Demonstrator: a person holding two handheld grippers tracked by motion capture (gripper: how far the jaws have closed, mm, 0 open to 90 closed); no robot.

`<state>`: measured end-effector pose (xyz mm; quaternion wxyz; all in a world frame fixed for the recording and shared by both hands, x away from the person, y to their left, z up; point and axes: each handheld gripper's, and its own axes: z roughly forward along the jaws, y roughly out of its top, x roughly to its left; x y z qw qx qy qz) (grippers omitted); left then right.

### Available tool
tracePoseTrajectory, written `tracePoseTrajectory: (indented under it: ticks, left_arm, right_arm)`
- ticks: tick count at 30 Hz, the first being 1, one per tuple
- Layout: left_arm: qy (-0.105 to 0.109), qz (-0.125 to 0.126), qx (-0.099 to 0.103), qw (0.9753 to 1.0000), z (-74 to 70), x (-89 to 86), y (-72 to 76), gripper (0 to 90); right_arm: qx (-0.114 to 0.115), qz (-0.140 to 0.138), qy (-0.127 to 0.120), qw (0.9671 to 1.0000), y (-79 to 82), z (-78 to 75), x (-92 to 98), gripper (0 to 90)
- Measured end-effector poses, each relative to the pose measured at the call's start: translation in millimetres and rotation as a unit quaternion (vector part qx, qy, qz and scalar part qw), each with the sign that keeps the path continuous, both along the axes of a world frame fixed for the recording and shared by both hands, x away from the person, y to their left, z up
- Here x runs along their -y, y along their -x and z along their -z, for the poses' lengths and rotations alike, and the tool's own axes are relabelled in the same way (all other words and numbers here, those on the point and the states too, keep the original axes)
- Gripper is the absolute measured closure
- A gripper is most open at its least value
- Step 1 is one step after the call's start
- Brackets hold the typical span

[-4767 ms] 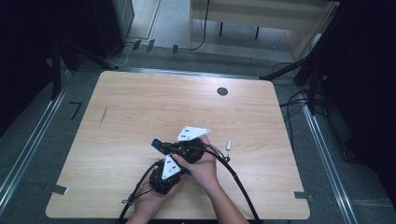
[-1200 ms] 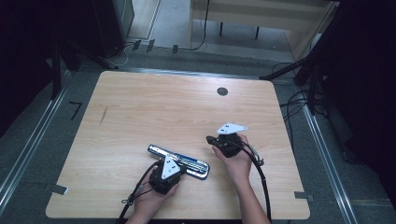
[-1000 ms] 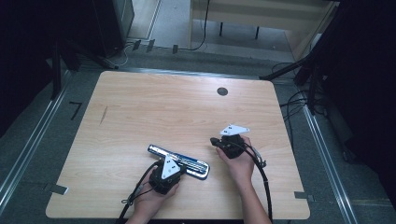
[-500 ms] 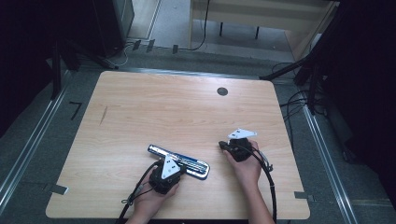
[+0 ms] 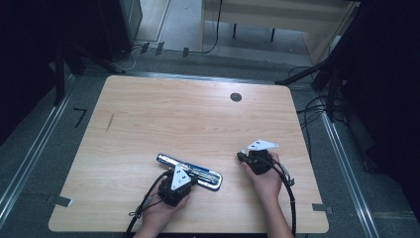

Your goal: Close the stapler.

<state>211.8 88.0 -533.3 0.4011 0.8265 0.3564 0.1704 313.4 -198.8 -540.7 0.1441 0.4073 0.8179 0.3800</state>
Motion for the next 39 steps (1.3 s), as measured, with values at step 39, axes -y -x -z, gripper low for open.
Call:
tracePoseTrajectory:
  ticks: [39]
  left_arm:
    - [0.0, -0.001, 0.0, 1.0, 0.0, 0.1, 0.1, 90.0]
  right_arm:
    - [0.026, -0.056, -0.001, 0.9981, -6.1, -7.0, 42.8, 80.5]
